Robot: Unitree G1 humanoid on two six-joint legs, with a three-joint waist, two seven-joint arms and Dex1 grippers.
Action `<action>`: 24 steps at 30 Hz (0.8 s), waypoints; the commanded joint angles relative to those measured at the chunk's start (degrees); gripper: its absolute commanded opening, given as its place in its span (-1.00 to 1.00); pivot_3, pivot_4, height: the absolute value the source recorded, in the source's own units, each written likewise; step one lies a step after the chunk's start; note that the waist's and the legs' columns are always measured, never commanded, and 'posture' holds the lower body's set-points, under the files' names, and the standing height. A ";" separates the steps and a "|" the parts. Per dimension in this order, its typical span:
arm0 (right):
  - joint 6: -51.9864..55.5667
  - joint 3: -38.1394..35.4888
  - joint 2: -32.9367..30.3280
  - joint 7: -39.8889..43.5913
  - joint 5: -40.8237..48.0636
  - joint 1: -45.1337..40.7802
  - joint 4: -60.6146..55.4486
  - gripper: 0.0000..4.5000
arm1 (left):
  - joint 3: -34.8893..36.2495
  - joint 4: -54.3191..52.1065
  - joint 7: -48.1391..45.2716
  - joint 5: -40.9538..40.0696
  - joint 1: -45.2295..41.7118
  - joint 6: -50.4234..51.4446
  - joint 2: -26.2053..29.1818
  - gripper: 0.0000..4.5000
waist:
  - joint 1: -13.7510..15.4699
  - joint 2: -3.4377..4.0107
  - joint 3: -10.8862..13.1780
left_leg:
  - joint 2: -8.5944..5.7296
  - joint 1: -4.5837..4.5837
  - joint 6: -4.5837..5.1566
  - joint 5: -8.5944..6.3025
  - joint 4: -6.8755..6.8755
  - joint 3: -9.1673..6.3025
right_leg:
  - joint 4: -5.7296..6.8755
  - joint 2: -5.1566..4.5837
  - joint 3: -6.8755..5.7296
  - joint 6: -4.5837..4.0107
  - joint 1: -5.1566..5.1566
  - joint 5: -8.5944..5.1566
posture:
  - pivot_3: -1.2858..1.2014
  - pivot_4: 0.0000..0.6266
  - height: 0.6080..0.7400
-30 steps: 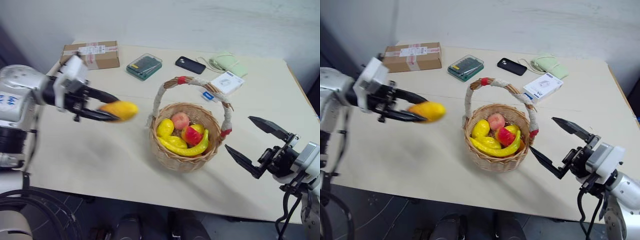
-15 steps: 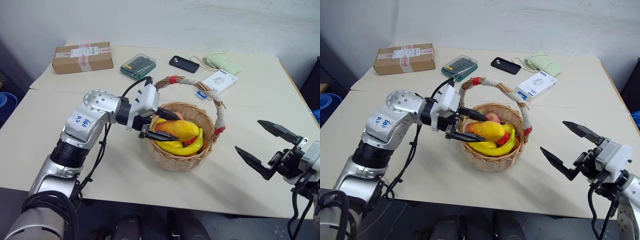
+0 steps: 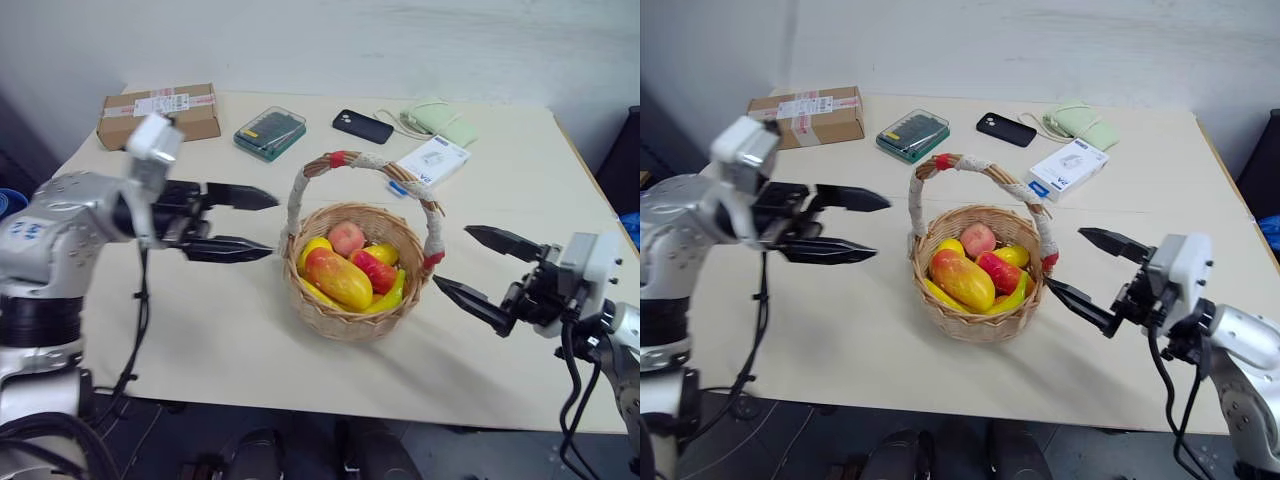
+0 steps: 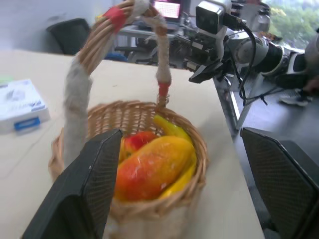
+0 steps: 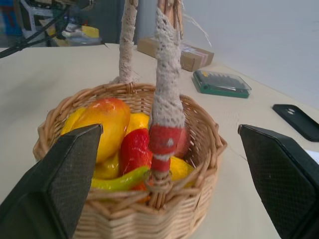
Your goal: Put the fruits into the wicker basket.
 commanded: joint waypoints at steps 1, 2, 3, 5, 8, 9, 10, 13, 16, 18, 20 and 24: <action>1.31 2.95 -0.06 2.65 0.39 -3.30 1.82 1.00 | 5.41 0.32 0.42 -1.60 5.41 2.21 3.06 0.77 | 0.04 -0.01 0.01 | -0.01 -0.03 0.02 -0.01 -0.01 0.00 | -0.01 -0.02 0.00 0.00 -0.02 0.00 | 0.03 -0.52 1.00; 1.26 4.28 -0.12 3.22 -1.06 -4.29 3.10 0.92 | 6.18 -0.35 0.27 -1.45 7.67 2.20 3.70 0.84 | 0.03 -0.01 0.02 | 0.00 -0.04 0.03 -0.02 -0.01 0.00 | -0.05 -0.02 -0.01 0.00 -0.02 0.00 | 0.03 -0.52 1.00; 0.51 5.40 0.26 3.88 -2.33 -5.53 4.62 0.83 | 6.97 -1.43 0.17 -1.48 9.93 2.22 4.12 0.92 | 0.02 -0.01 0.02 | -0.01 -0.06 0.06 -0.04 -0.01 0.01 | -0.07 -0.06 -0.01 0.00 -0.03 0.00 | 0.03 -0.52 1.00; -0.29 6.52 1.21 4.33 -3.55 -7.73 7.24 0.59 | 8.16 -4.12 0.24 -2.71 12.98 2.91 4.37 1.00 | 0.09 -0.03 0.03 | -0.04 -0.07 0.11 -0.06 -0.01 0.02 | -0.10 -0.14 -0.05 0.00 -0.03 0.00 | 0.03 -0.52 1.00; -2.15 7.08 2.85 5.59 -4.76 -10.08 10.15 0.14 | 8.88 -7.29 -0.10 -4.85 15.55 4.68 5.07 1.00 | 0.54 -0.06 0.05 | -0.07 -0.13 0.17 -0.10 0.00 0.02 | -0.11 -0.24 -0.13 0.00 -0.05 0.00 | 0.03 -0.52 1.00; -2.67 7.13 3.36 6.08 -4.87 -10.54 10.74 -0.03 | 8.91 -7.89 0.09 -5.22 15.98 4.91 5.06 1.00 | 0.77 -0.06 0.05 | -0.09 -0.13 0.18 -0.11 -0.01 0.02 | -0.12 -0.27 -0.13 0.00 -0.05 0.00 | 0.03 -0.52 1.00; -2.98 7.13 3.64 6.72 -4.86 -10.85 11.12 -0.22 | 8.92 -8.34 0.46 -5.50 16.21 5.04 4.96 1.00 | 0.94 -0.06 0.05 | -0.10 -0.13 0.19 -0.11 -0.02 0.03 | -0.13 -0.27 -0.14 0.00 -0.05 0.00 | 0.03 -0.52 1.00; -2.47 6.67 3.28 8.76 -3.92 -10.58 10.67 -0.66 | 7.83 -9.23 1.68 -4.96 15.68 3.76 3.49 1.00 | 1.00 -0.05 0.05 | -0.11 -0.12 0.19 -0.11 -0.07 0.03 | -0.17 -0.27 -0.14 0.00 -0.06 0.00 | 0.03 -0.52 1.00; -1.68 4.23 2.54 9.82 -2.31 -8.72 8.67 -0.92 | 6.28 -9.76 3.01 -3.79 14.77 1.29 1.20 1.00 | 1.11 -0.05 0.05 | -0.11 -0.12 0.20 -0.12 -0.09 0.05 | -0.18 -0.27 -0.14 0.00 -0.06 0.00 | 0.03 -0.52 1.00; -1.08 -0.47 2.59 7.93 0.25 -6.98 6.50 -0.92 | 4.77 -10.26 3.70 -3.53 14.10 0.60 -0.30 1.00 | 1.22 -0.04 0.06 | -0.11 -0.15 0.21 -0.12 -0.11 0.04 | -0.22 -0.28 -0.15 0.00 -0.06 0.00 | 0.03 -0.52 1.00; -0.05 -5.94 2.33 5.03 2.14 -5.56 5.47 -0.92 | 3.73 -10.69 4.26 -3.59 13.76 0.32 -1.33 1.00 | 1.18 -0.02 0.07 | -0.12 -0.17 0.22 -0.14 -0.12 0.04 | -0.26 -0.29 -0.15 0.00 -0.06 0.00 | 0.03 -0.52 1.00; 0.65 -20.91 1.41 -0.88 2.53 -0.58 6.46 -0.92 | 1.98 -9.60 4.57 -3.34 12.71 -0.86 -3.32 1.00 | 1.26 0.01 0.08 | -0.14 -0.17 0.22 -0.14 -0.12 0.05 | -0.29 -0.30 -0.14 0.01 -0.05 0.01 | 0.03 -0.52 1.00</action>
